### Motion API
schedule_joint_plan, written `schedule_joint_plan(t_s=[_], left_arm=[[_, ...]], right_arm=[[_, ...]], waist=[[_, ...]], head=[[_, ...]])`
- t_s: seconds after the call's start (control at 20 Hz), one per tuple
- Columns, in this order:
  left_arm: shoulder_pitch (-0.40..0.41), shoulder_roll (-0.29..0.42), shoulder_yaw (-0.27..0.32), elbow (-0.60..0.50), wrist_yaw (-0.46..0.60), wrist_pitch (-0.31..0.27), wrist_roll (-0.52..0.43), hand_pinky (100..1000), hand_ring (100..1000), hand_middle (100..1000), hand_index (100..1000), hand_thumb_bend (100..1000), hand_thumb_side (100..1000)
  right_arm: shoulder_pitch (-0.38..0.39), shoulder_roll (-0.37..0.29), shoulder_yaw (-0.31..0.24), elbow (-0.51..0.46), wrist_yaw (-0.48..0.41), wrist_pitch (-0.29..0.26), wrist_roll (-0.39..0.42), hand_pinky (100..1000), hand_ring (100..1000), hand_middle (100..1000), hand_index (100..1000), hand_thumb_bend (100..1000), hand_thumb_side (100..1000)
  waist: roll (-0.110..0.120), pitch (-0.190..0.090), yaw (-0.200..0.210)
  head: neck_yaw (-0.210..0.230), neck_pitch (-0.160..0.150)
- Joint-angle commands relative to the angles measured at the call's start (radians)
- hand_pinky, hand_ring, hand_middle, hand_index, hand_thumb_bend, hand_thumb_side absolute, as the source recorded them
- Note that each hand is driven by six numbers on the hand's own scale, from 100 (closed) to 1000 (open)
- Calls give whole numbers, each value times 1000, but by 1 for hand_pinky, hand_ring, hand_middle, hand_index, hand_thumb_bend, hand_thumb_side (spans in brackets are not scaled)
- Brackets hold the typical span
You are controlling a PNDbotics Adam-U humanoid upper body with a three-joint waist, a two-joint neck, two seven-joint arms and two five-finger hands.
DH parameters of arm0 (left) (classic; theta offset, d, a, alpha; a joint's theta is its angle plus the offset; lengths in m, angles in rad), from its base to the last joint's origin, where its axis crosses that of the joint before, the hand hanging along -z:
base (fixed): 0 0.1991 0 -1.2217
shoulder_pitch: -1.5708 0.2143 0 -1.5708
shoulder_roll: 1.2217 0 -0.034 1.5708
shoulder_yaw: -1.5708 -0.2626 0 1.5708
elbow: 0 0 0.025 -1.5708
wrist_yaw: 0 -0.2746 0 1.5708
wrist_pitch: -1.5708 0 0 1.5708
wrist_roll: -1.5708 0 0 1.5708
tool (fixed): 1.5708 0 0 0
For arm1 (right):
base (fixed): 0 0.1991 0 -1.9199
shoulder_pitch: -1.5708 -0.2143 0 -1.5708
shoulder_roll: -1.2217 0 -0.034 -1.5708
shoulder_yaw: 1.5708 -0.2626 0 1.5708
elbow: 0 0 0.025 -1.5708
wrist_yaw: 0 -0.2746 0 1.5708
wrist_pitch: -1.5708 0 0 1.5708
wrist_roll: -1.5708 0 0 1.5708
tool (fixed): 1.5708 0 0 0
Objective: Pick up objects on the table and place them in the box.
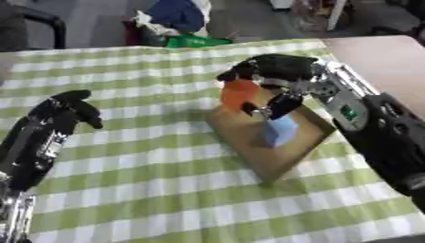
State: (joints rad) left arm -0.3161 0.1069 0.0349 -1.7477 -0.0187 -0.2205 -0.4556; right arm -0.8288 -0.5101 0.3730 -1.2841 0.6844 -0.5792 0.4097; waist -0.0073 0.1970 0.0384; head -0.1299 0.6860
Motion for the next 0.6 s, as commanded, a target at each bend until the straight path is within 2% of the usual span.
schedule_joint_plan(t_s=[0.05, 0.25, 0.45, 0.5, 0.55, 0.6], left_arm=[[-8, 14, 6, -21, -5, -2, 4, 700, 560, 587, 837, 185, 701], [-8, 14, 6, -21, -4, -2, 3, 700, 560, 588, 837, 185, 701], [-10, 10, 4, -24, -4, -1, 2, 700, 560, 588, 837, 186, 702], [-10, 10, 4, -24, -4, -1, 1, 700, 560, 588, 837, 187, 703], [-10, 9, 4, -24, -4, -1, 1, 699, 560, 588, 837, 183, 705], [-10, 9, 4, -24, -4, -1, 1, 699, 560, 588, 837, 187, 703]], right_arm=[[-6, -37, -2, -37, -49, 21, 41, 858, 812, 536, 987, 100, 130], [9, -33, 2, -36, -59, 30, 65, 862, 816, 615, 1000, 100, 135], [15, -12, 4, -18, -39, 28, 56, 863, 821, 681, 1000, 100, 138], [18, -7, 4, -8, -27, 27, 52, 866, 829, 739, 1000, 100, 142], [20, -3, 2, 3, -14, 26, 47, 868, 832, 765, 1000, 100, 108], [23, 1, 0, 15, 0, 25, 40, 870, 836, 795, 1000, 100, 175]], waist=[[4, -15, -2], [5, -13, -6], [6, -9, -5], [7, -9, -5], [7, -8, -4], [8, -8, -4]], head=[[4, 3], [7, 1], [9, -5], [9, -6], [9, -6], [9, -6]])
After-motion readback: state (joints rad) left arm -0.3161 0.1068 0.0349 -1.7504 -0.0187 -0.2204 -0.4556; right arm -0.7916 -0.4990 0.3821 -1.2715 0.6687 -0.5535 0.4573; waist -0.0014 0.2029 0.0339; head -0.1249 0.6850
